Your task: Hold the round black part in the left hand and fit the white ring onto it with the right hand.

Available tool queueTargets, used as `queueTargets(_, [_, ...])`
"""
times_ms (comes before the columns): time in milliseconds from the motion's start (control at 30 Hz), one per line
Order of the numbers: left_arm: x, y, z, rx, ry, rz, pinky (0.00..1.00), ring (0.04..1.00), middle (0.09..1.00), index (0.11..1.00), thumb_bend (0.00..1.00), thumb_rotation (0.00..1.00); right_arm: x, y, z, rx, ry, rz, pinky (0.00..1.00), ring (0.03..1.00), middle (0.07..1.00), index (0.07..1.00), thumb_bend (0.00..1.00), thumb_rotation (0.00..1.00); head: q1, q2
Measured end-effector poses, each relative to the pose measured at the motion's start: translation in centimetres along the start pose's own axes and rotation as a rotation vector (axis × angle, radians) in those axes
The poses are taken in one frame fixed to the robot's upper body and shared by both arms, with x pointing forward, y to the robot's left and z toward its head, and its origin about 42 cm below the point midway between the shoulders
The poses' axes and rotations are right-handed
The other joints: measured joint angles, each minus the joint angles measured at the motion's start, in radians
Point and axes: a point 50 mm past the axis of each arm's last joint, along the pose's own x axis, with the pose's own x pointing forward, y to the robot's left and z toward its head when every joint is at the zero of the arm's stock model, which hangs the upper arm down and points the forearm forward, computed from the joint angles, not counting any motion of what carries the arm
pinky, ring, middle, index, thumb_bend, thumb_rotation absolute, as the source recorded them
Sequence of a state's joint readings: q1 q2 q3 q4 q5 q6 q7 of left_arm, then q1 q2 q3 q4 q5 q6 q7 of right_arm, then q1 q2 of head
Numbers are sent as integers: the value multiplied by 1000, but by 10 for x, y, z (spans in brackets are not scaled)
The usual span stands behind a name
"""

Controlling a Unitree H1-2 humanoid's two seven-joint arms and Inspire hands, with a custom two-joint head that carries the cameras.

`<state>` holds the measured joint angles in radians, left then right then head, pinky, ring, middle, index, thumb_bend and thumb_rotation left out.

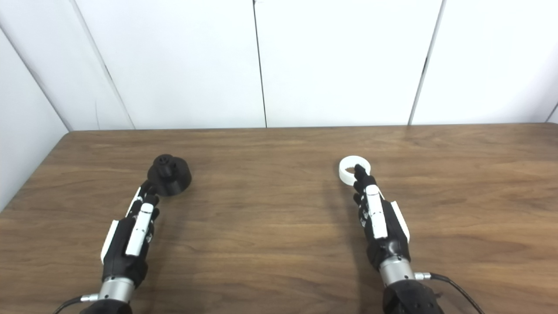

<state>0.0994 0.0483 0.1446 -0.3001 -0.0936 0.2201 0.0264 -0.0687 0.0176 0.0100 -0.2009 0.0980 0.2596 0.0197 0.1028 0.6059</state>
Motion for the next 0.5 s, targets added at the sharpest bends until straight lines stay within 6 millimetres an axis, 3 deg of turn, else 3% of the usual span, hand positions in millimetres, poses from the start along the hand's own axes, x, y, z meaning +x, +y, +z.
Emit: queueTargets(500, [-1,-1,-1,-3,4,-4,1000,1000,1000,1000,513,767,0,1,0,9,0,3,1000,992,981,951,455,1000,2,5])
